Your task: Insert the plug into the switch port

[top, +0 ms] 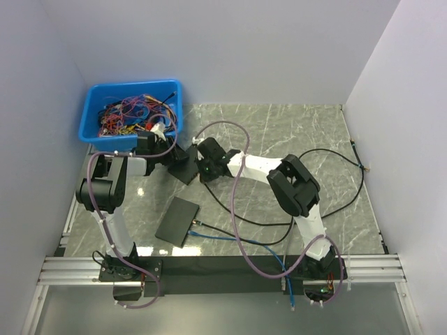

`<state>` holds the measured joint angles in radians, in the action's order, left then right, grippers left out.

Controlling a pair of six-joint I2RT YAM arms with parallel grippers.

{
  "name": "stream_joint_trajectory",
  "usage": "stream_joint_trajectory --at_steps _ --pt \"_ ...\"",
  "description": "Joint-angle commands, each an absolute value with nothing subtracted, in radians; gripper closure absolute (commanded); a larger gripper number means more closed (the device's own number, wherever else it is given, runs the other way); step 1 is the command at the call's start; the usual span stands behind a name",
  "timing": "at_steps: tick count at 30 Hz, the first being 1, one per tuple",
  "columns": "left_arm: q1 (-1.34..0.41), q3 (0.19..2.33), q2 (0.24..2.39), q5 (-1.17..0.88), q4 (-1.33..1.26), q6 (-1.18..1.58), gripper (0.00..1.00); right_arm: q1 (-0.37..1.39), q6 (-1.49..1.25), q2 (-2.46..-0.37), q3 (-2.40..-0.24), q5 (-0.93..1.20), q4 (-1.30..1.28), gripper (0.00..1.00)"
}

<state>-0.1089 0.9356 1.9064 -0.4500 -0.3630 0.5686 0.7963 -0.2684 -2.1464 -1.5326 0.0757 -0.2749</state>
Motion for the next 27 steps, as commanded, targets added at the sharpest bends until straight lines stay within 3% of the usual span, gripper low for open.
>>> stream_joint_trajectory --at_steps 1,6,15,27 --pt "-0.161 0.850 1.866 -0.551 -0.354 0.574 0.47 0.841 -0.279 -2.076 -1.444 0.127 -0.216 1.00" --pt "-0.212 0.753 1.819 -0.422 -0.328 0.647 0.47 0.835 -0.275 -2.022 -1.338 0.072 -0.187 1.00" --pt "-0.210 0.693 1.833 -0.402 -0.377 0.736 0.48 0.824 -0.272 -1.964 -1.229 0.008 -0.192 1.00" --pt "-0.210 0.684 1.850 -0.414 -0.403 0.730 0.48 0.825 -0.276 -1.933 -1.253 -0.040 -0.252 1.00"
